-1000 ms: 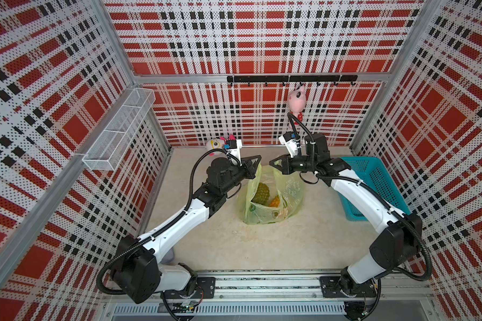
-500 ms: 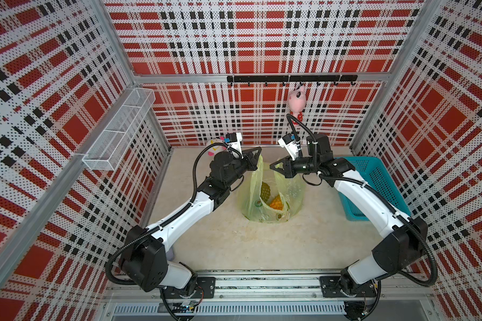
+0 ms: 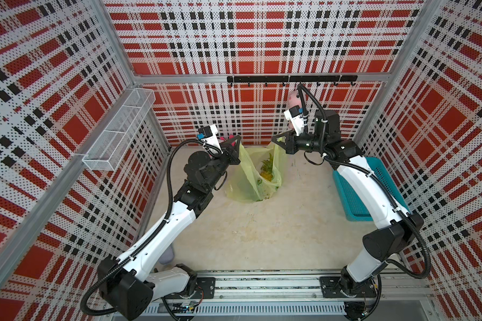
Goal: Place the pineapple into a plastic bag & tie a knot
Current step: Adjust the plastic bag at the center of the board.
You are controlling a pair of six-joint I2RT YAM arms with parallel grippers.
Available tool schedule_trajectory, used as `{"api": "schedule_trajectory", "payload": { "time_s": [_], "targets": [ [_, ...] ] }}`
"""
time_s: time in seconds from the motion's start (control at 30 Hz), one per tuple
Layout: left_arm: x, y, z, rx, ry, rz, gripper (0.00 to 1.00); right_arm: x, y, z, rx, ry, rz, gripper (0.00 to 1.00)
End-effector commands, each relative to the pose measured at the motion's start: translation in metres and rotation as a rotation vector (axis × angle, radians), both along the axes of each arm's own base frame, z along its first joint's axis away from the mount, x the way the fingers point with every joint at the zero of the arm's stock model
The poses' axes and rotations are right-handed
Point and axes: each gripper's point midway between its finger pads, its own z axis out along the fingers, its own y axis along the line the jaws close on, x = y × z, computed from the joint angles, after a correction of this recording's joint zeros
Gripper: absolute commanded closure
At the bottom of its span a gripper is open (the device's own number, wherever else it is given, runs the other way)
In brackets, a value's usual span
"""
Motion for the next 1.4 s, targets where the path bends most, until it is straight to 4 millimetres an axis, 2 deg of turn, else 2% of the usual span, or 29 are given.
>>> {"api": "schedule_trajectory", "payload": {
  "time_s": [0.0,0.1,0.23,0.33,0.5,0.63,0.73,0.97,1.03,1.1,1.2,1.27,1.37],
  "targets": [
    [-0.004,-0.006,-0.012,-0.007,-0.002,-0.037,1.00,-0.021,0.007,0.000,0.021,-0.012,0.063,1.00],
    [0.001,-0.009,-0.048,0.020,0.063,-0.043,1.00,-0.028,0.011,-0.022,0.007,0.038,0.083,1.00],
    [0.008,-0.007,-0.074,0.033,0.118,-0.051,1.00,-0.033,0.018,-0.038,-0.027,0.074,0.102,1.00],
    [0.007,-0.004,-0.070,0.025,0.106,-0.058,1.00,-0.045,0.024,-0.030,-0.042,0.050,0.126,1.00],
    [0.005,0.006,-0.052,0.017,0.068,-0.045,1.00,-0.067,0.023,0.004,0.005,-0.021,0.139,1.00],
    [0.005,0.000,-0.053,0.018,0.067,-0.073,1.00,-0.075,0.027,0.008,0.014,-0.025,0.150,1.00],
    [0.007,-0.005,-0.060,0.027,0.082,-0.084,1.00,-0.070,0.033,-0.009,-0.007,0.005,0.149,1.00],
    [0.020,-0.016,-0.081,0.060,0.122,-0.115,1.00,-0.047,0.046,-0.084,-0.118,0.151,0.140,1.00],
    [0.024,-0.020,-0.086,0.075,0.129,-0.135,1.00,-0.042,0.044,-0.092,-0.147,0.161,0.115,1.00],
    [0.027,-0.022,-0.087,0.091,0.129,-0.143,1.00,-0.039,0.039,-0.091,-0.168,0.154,0.089,0.90],
    [0.030,-0.021,-0.089,0.111,0.131,-0.151,1.00,-0.041,0.026,-0.077,-0.170,0.117,0.048,0.64],
    [0.031,-0.019,-0.091,0.118,0.133,-0.151,1.00,-0.041,0.010,-0.066,-0.170,0.091,0.001,0.49],
    [0.031,-0.013,-0.090,0.128,0.129,-0.147,1.00,-0.039,-0.023,-0.054,-0.166,0.075,-0.091,0.38]
  ]
}}
